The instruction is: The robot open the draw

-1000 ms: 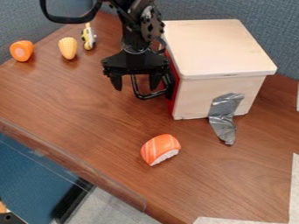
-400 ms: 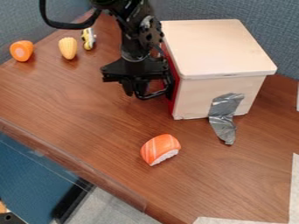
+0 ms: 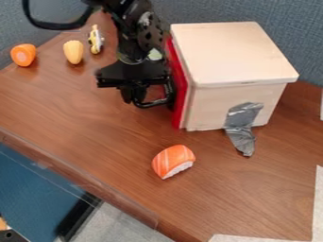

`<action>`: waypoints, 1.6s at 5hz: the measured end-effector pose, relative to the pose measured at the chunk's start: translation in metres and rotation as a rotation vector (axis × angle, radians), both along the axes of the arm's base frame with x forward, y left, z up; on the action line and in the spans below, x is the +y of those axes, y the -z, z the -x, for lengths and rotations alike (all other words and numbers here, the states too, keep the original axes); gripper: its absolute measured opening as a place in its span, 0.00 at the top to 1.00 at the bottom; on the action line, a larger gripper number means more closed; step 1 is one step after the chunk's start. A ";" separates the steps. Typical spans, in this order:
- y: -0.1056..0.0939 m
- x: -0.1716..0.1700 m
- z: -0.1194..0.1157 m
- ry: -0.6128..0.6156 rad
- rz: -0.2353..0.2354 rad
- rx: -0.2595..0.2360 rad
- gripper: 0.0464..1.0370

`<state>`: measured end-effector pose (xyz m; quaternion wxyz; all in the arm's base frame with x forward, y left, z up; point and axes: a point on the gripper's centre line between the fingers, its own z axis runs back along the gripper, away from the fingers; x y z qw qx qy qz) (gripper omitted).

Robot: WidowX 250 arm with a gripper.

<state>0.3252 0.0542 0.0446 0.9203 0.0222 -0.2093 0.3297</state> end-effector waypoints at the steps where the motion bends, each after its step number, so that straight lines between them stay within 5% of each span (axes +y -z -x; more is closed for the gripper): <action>1: -0.002 0.014 0.012 -0.017 -0.029 0.011 0.92; 8: -0.002 0.071 0.052 -0.086 -0.044 0.044 0.92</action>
